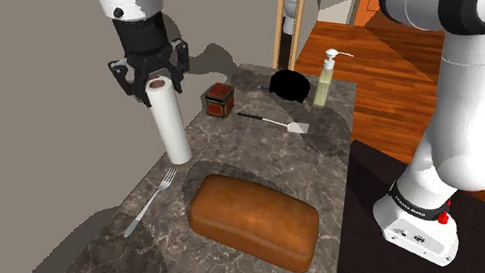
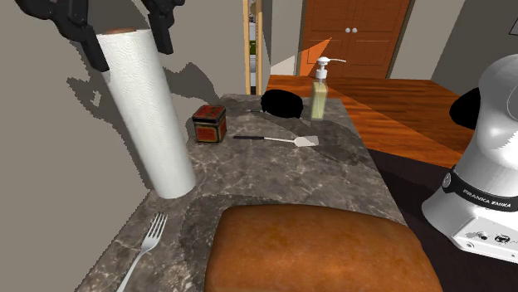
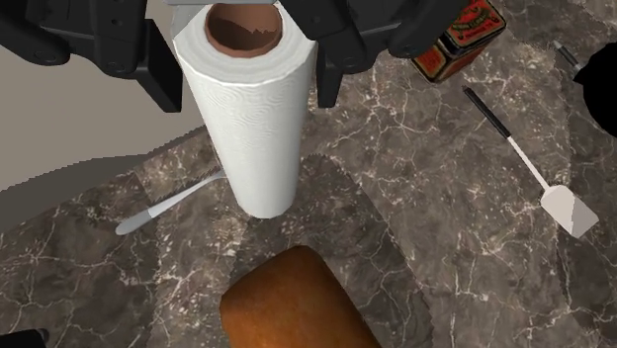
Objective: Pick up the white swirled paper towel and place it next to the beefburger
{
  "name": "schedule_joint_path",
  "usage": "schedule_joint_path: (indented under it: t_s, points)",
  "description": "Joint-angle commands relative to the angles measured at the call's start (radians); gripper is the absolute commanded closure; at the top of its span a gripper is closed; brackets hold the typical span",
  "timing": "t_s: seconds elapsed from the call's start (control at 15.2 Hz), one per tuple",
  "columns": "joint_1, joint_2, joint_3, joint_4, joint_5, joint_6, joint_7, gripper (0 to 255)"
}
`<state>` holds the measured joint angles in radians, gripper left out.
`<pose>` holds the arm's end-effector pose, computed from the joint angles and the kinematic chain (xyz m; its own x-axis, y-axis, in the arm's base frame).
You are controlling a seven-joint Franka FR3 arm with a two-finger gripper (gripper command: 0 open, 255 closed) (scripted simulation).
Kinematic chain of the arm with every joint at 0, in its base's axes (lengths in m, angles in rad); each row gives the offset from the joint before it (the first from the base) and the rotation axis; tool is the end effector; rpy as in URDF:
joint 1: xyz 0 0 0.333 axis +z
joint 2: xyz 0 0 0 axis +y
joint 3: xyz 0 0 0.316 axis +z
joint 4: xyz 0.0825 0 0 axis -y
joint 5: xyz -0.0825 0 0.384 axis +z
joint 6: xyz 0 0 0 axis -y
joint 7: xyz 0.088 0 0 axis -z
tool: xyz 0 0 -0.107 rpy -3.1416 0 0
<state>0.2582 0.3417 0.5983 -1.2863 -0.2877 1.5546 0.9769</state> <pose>0.4895 0.4175 0.5804 0.9869 -0.1449 0.0712 -0.1498 -0.9863 0.0691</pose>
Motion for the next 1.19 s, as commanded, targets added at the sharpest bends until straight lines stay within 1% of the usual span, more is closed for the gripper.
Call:
schedule_joint_path:
  t_s: [0.0, 0.26, 0.53, 0.79, 1.12]
  points:
    - [-0.051, -0.043, -0.008, -0.060, 0.025, 0.029, -0.046, 255]
    - [-0.139, -0.111, -0.034, -0.145, 0.066, 0.068, -0.145, 255]
    - [-0.212, -0.160, -0.066, -0.202, 0.097, 0.097, -0.244, 255]
    - [-0.276, -0.189, -0.103, -0.236, 0.117, 0.118, -0.341, 255]
    - [-0.346, -0.200, -0.150, -0.247, 0.131, 0.134, -0.457, 255]
